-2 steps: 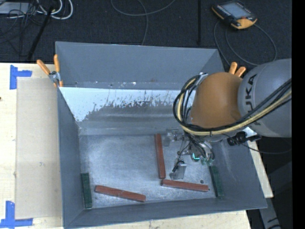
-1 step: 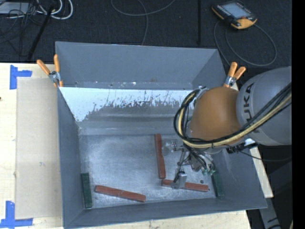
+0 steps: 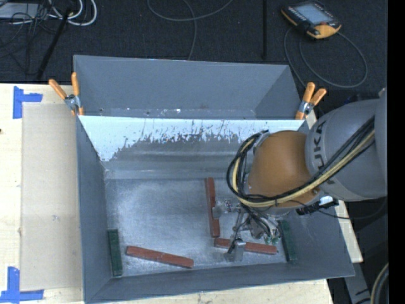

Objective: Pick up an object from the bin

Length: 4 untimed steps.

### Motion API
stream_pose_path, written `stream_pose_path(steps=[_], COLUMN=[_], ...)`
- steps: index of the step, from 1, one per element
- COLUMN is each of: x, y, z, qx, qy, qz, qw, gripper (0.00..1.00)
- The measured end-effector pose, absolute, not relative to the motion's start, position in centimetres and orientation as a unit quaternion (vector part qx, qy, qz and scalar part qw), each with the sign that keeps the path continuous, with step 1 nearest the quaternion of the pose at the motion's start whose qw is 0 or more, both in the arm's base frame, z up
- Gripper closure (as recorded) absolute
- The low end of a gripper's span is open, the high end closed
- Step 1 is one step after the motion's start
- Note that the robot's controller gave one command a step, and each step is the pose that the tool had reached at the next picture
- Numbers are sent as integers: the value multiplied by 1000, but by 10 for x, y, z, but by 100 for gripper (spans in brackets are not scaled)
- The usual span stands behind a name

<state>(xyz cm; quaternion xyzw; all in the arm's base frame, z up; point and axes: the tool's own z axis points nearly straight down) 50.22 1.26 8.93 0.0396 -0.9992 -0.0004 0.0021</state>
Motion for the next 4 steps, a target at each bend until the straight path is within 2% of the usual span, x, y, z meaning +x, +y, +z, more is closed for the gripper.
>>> stream_pose_path(steps=[1,3,4], x=[490,489,494], y=[-11,-10,-5], z=[69,73,125], qx=[12,12,32], qy=[-1000,-1000,-999], qz=[0,0,0], qw=[1,3,-1], gripper=[100,100,100])
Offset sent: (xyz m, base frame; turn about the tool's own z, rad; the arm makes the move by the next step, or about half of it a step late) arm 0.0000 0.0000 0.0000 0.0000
